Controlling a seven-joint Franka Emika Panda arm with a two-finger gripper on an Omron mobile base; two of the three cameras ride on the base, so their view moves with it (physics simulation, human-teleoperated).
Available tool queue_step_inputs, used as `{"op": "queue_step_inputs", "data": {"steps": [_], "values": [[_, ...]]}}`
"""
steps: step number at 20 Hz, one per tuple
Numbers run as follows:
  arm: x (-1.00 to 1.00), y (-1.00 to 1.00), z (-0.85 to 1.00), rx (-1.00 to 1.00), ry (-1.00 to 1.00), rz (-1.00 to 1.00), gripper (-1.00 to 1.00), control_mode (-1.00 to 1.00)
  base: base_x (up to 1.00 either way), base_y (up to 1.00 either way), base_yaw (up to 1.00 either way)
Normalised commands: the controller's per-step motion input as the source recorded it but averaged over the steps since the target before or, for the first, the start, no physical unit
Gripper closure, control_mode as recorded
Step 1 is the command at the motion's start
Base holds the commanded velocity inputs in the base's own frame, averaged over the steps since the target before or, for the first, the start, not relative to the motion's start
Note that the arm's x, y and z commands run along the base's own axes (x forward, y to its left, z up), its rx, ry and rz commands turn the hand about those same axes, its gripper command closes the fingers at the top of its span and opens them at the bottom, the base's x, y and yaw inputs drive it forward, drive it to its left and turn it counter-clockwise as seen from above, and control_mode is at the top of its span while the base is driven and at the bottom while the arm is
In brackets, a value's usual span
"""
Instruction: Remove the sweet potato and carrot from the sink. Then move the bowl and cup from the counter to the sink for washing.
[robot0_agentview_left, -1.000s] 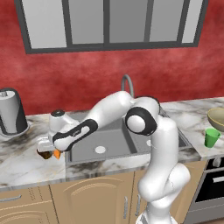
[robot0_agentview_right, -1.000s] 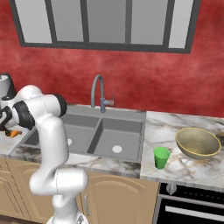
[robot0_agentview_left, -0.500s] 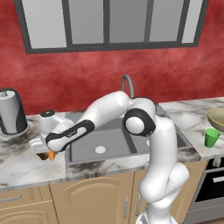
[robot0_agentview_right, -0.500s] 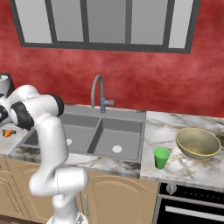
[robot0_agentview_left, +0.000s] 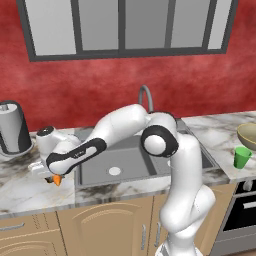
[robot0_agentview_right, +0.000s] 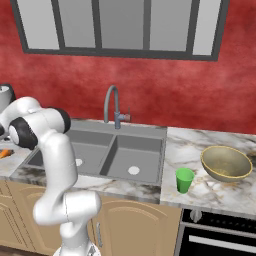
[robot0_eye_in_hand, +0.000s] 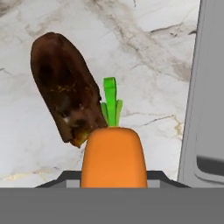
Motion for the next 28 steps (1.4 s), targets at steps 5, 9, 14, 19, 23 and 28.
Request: {"op": "queue_step_inputs", "data": {"steps": [5, 9, 14, 19, 23, 28], "values": [[-0.15, 0.19, 0.04, 0.00, 0.00, 0.01, 1.00, -1.00, 0.00, 0.00, 0.00], [-0.09, 0.10, 0.01, 0.00, 0.00, 0.09, 1.00, -1.00, 0.00, 0.00, 0.00], [-0.14, 0.03, 0.00, 0.00, -0.04, 0.18, 1.00, -1.00, 0.00, 0.00, 0.00], [-0.05, 0.10, -0.01, 0.00, -0.01, 0.16, 1.00, -1.00, 0.00, 0.00, 0.00], [0.00, 0.12, -0.04, 0.03, 0.00, 0.13, 1.00, -1.00, 0.00, 0.00, 0.00], [0.01, 0.08, -0.12, 0.00, 0.00, 0.13, 1.00, -1.00, 0.00, 0.00, 0.00]]}}
